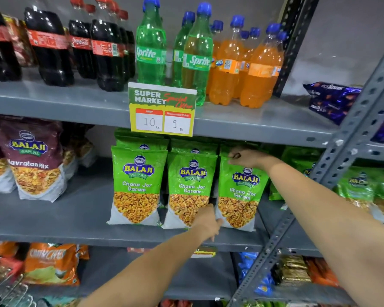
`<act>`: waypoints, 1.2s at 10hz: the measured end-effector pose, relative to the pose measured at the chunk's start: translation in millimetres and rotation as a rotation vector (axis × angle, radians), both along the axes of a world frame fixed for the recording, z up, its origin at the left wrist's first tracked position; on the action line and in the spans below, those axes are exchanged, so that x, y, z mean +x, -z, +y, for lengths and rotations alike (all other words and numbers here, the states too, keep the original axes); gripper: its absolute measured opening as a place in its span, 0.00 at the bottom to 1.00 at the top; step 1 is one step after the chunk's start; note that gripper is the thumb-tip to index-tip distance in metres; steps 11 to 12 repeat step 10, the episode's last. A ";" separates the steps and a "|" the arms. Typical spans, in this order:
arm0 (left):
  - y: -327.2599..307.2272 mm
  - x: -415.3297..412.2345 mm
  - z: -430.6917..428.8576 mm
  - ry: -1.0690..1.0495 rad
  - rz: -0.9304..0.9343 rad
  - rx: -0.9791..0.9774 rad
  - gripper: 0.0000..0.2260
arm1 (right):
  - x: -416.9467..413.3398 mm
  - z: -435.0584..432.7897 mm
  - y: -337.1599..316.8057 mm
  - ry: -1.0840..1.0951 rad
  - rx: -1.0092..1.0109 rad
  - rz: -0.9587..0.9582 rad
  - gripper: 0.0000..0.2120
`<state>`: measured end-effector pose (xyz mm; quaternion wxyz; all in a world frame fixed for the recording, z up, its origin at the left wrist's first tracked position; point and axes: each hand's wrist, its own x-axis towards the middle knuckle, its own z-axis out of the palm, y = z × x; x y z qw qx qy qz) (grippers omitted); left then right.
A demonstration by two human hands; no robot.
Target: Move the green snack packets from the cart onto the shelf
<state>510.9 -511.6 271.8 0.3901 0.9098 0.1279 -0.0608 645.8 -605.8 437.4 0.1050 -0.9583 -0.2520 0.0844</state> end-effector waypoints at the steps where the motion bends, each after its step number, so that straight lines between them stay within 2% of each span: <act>1: 4.1 3.4 -2.9 -0.021 0.065 -0.067 0.12 | -0.1 -4.2 -3.7 -0.007 0.026 0.035 0.19; 2: 6.9 4.2 -6.6 -0.035 0.064 -0.053 0.09 | 0.8 -2.7 -0.4 0.000 0.057 0.019 0.17; 3: 5.1 3.0 -11.3 -0.038 0.087 -0.092 0.04 | 4.2 1.5 11.2 0.025 0.105 -0.074 0.14; 4: 6.8 2.5 -9.5 0.006 0.040 0.001 0.07 | 5.3 4.2 21.6 0.046 0.054 -0.138 0.15; 6: -12.1 -14.5 14.4 0.111 -0.162 0.342 0.15 | -14.5 3.7 30.3 0.042 0.065 -0.260 0.24; 8: -38.6 -33.6 35.9 0.166 -0.282 0.622 0.17 | -59.0 1.6 41.1 0.071 -0.101 -0.475 0.29; 10: -78.1 -89.4 57.5 0.196 -0.352 0.758 0.19 | -130.3 4.2 49.4 0.045 -0.128 -0.466 0.28; 12: -78.1 -89.4 57.5 0.196 -0.352 0.758 0.19 | -130.3 4.2 49.4 0.045 -0.128 -0.466 0.28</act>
